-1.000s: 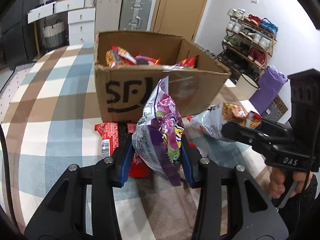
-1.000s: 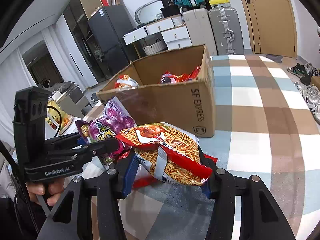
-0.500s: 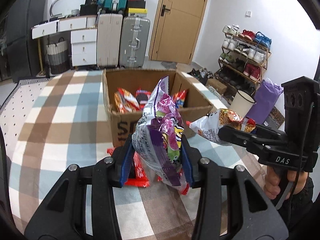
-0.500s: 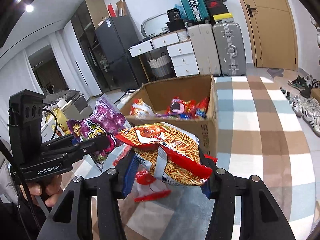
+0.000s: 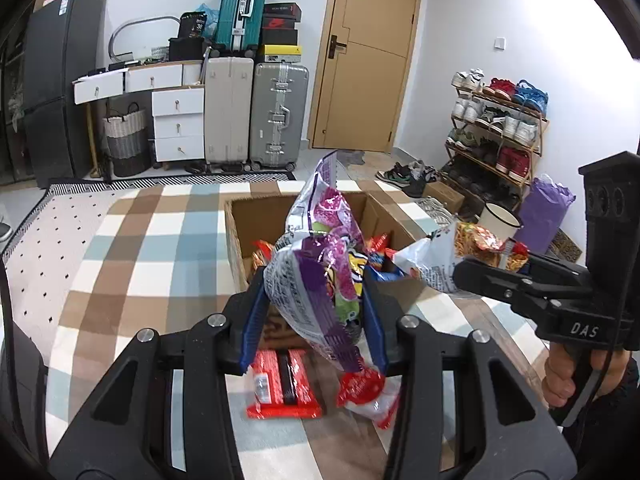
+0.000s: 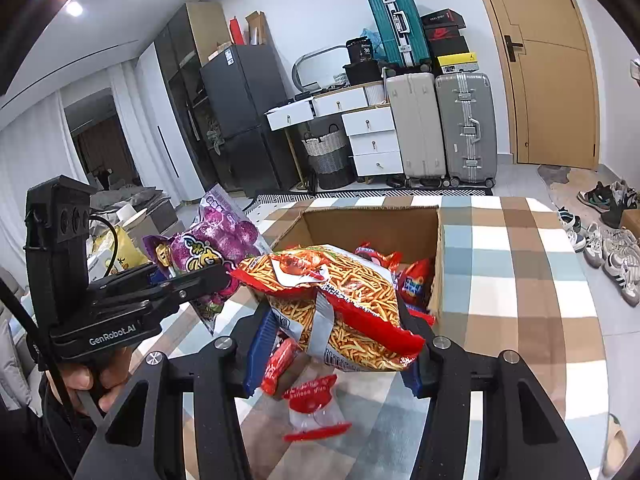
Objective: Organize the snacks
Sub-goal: 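Carry both bags over the box and open both grippers to drop them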
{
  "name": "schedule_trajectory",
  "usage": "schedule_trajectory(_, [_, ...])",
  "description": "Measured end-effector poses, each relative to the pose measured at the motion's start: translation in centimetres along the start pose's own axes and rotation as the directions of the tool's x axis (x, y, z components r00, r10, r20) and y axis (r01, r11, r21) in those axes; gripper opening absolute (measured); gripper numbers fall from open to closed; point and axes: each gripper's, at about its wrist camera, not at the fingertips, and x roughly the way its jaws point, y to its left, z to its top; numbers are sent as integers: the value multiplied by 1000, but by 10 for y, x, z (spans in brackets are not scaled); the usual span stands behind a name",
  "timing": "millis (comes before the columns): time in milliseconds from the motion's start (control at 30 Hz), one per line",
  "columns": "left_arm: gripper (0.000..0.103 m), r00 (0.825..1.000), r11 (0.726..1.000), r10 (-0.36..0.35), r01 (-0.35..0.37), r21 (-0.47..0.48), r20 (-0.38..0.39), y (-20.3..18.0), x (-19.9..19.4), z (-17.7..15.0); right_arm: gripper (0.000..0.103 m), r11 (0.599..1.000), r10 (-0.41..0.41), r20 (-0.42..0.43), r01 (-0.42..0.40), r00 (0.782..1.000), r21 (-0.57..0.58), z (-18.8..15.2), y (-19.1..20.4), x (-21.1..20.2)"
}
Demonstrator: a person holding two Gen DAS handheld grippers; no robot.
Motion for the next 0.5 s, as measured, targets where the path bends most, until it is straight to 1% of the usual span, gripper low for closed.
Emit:
schedule_trajectory(267, [40, 1000, 999, 31, -31, 8, 6, 2, 17, 20, 53, 1000, -5, 10, 5, 1000, 16, 17, -6, 11])
schedule_trajectory(400, [40, 999, 999, 50, -50, 18, 3, 2, 37, 27, 53, 1000, -7, 4, 7, 1000, 18, 25, -11, 24])
schedule_trajectory(500, [40, 999, 999, 42, -42, 9, -9, 4, 55, 32, 53, 1000, -11, -2, 11, 1000, 19, 29, -15, 37])
